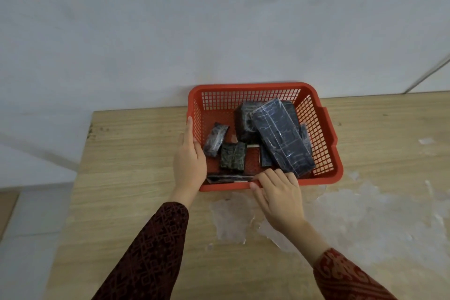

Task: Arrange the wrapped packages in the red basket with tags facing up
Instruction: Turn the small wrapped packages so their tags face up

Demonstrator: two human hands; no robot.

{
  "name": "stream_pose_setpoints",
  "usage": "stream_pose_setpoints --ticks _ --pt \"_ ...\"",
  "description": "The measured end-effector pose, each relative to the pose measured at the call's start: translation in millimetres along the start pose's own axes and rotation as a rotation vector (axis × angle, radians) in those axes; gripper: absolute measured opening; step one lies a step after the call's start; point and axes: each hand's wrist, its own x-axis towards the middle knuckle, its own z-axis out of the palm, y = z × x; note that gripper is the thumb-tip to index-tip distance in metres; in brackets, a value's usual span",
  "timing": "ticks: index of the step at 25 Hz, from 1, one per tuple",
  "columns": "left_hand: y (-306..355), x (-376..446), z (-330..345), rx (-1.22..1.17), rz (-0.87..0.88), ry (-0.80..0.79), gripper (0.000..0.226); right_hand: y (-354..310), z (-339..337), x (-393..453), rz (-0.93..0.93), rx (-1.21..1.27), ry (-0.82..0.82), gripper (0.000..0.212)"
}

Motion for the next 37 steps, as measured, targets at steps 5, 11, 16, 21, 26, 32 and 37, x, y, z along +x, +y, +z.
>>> stream_pose_setpoints --ticks 5,11,16,21,26,32,37 --pt "-2 2 2 -0.03 -0.004 -0.004 0.054 -22 -10 71 -0.055 0.311 -0.129 0.018" --pt "-4 4 4 -0.019 -0.018 0.004 0.053 -43 39 136 -0.28 -0.13 -0.43 0.074" --pt "-4 3 3 -0.007 -0.021 0.007 0.054 -40 47 144 -0.337 -0.131 -0.401 0.063" --pt "1 4 2 -0.02 -0.027 0.01 0.055 -39 30 168 -0.366 0.078 -0.31 0.034" --pt "2 1 -1 -0.031 -0.031 -0.009 0.059 -20 -4 222 -0.066 0.437 -0.403 0.03" --pt "4 0 -2 -0.017 -0.036 -0.037 0.061 -17 -12 250 0.114 0.59 -0.509 0.041" --pt "3 0 -2 -0.013 -0.036 -0.03 0.061 -16 7 247 0.004 0.399 -0.484 0.043"
